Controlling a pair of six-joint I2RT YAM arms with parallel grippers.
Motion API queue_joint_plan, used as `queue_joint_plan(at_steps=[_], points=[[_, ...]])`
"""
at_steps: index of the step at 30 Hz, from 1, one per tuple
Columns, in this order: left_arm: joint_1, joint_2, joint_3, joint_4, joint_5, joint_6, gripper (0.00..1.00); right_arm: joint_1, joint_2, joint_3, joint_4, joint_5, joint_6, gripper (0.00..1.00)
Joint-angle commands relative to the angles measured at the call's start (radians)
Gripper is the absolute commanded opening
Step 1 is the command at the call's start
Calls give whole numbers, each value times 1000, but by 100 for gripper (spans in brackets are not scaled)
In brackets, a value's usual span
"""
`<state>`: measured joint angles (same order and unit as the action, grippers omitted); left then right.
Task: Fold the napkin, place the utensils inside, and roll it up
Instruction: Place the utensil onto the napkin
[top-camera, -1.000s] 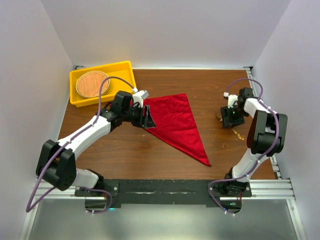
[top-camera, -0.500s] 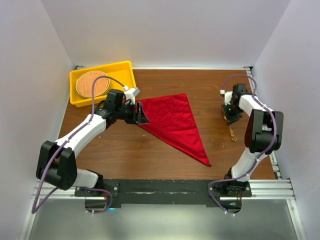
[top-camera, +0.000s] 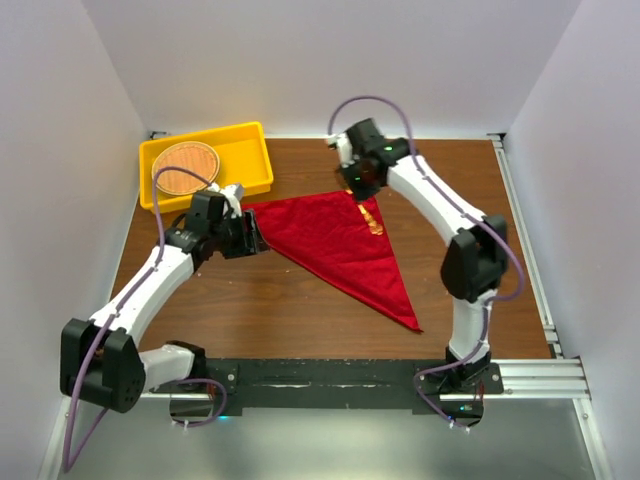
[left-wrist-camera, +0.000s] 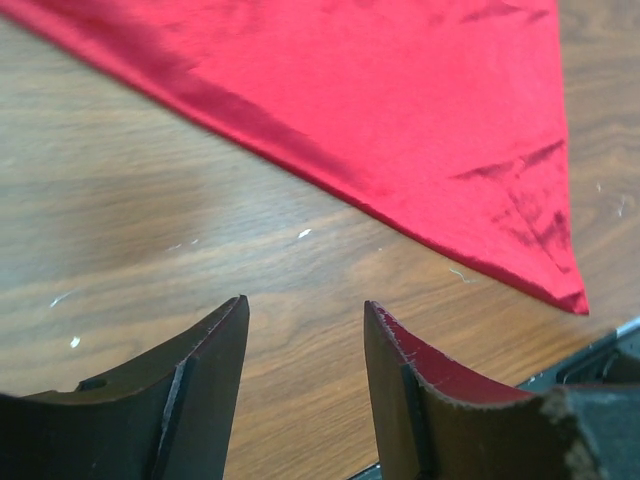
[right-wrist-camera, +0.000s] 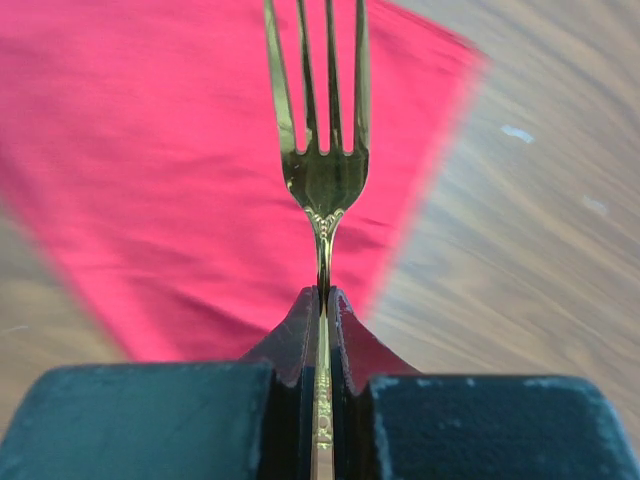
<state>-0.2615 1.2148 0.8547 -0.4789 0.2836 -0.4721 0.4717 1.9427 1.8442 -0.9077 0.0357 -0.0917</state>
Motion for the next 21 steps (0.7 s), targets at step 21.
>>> queue_joint_plan(at_steps=[21], points=[[28, -98, 165, -184, -127, -183, 58, 334, 335, 256, -128, -108, -20, 0]])
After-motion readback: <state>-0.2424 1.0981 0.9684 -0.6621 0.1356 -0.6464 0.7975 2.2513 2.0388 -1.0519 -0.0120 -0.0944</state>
